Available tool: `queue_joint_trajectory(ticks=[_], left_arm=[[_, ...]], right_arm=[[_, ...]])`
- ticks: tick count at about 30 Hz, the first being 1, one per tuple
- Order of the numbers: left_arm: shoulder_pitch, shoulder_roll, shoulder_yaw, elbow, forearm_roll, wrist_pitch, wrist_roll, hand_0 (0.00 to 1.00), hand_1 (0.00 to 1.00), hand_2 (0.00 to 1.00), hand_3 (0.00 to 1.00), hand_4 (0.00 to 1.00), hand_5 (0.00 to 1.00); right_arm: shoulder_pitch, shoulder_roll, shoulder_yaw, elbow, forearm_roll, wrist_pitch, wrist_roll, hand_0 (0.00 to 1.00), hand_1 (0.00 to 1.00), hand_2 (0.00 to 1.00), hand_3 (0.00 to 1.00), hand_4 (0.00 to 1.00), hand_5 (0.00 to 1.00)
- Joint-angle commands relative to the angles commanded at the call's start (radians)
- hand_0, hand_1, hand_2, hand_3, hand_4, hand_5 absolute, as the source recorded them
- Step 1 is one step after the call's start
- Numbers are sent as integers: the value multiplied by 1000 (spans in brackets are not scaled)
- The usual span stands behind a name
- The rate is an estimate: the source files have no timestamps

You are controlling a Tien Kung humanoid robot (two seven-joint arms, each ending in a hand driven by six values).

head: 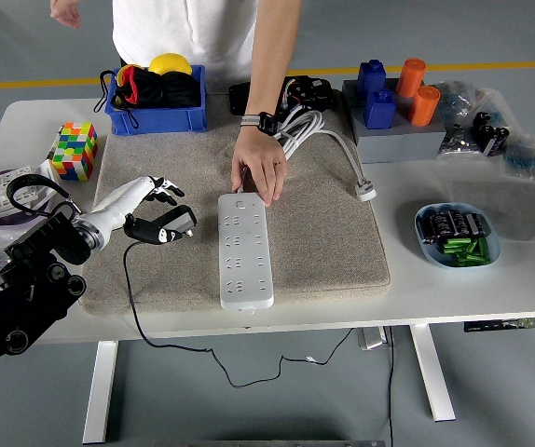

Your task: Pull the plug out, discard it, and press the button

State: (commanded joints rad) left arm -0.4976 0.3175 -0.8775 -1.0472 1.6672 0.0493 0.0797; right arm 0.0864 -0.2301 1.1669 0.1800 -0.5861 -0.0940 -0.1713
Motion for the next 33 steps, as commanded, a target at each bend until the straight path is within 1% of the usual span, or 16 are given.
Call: queue_joint_trajectory(ticks=[4, 5, 8, 10, 11, 14, 16, 17, 19, 22, 23, 25, 28, 29, 33], left_arm=[[0, 0, -5, -2, -3, 5, -3, 841, 867, 830, 830, 897, 114], [1, 0, -8, -8, -4, 5, -4, 839, 893, 837, 849, 915, 153], [1, 1, -7, -26, -6, 8, -9, 839, 893, 837, 849, 915, 153], [0, 3, -3, -53, -14, 16, -20, 839, 893, 837, 849, 915, 153], [-1, 3, -1, -67, -18, 21, -28, 692, 670, 647, 800, 897, 142], [-9, 2, 13, -115, -29, 34, -47, 692, 670, 647, 800, 897, 142], [-20, -1, 29, -139, -36, 40, -51, 692, 670, 647, 800, 897, 142], [-31, -5, 43, -146, -45, 39, -49, 151, 159, 219, 706, 599, 2], [-58, -16, 71, -140, -63, 40, -47, 151, 159, 219, 706, 599, 2], [-99, -37, 113, -100, -86, 39, -40, 151, 159, 219, 706, 599, 2], [-106, -40, 120, -93, -89, 39, -40, 101, 40, 85, 683, 317, 2], [-133, -51, 153, -70, -107, 41, -40, 101, 40, 85, 683, 317, 2], [-173, -67, 197, -32, -133, 30, -23, 101, 40, 85, 683, 317, 2], [-182, -72, 207, -21, -138, 23, -14, 29, 2, 40, 670, 428, 2], [-221, -90, 254, 25, -173, -3, 14, 29, 2, 40, 670, 428, 2]], right_arm=[[1, -1, 2, 0, -2, 0, 0, 753, 663, 651, 619, 663, 509], [1, 0, 2, 0, -1, 0, 0, 753, 662, 651, 619, 663, 506], [1, 0, 5, 0, -3, 0, -2, 753, 662, 651, 619, 663, 506], [1, 0, 6, 0, -3, 0, -2, 753, 662, 651, 619, 663, 506], [1, 0, 6, 0, -3, 0, -1, 753, 663, 651, 619, 662, 508], [1, -1, 5, 0, -3, 0, -2, 753, 663, 651, 619, 662, 508], [1, 0, 3, 0, 0, 0, 0, 753, 663, 651, 619, 662, 508], [1, 0, 1, 0, 1, 0, 0, 753, 663, 651, 619, 663, 508], [2, 0, -1, 0, 2, 0, 0, 753, 663, 651, 619, 663, 508], [3, 1, -5, 0, 6, 0, 2, 753, 663, 651, 619, 663, 508], [3, 0, -6, 0, 7, 0, 3, 753, 663, 651, 619, 663, 508], [3, 0, -6, 0, 7, -1, 1, 753, 663, 651, 619, 663, 508], [3, -2, -3, 0, 4, -1, -2, 753, 663, 651, 619, 663, 508], [3, -2, -2, 0, 3, -2, -2, 753, 663, 651, 619, 663, 508], [5, -3, -6, 0, 4, -3, -3, 753, 663, 651, 619, 662, 508]])
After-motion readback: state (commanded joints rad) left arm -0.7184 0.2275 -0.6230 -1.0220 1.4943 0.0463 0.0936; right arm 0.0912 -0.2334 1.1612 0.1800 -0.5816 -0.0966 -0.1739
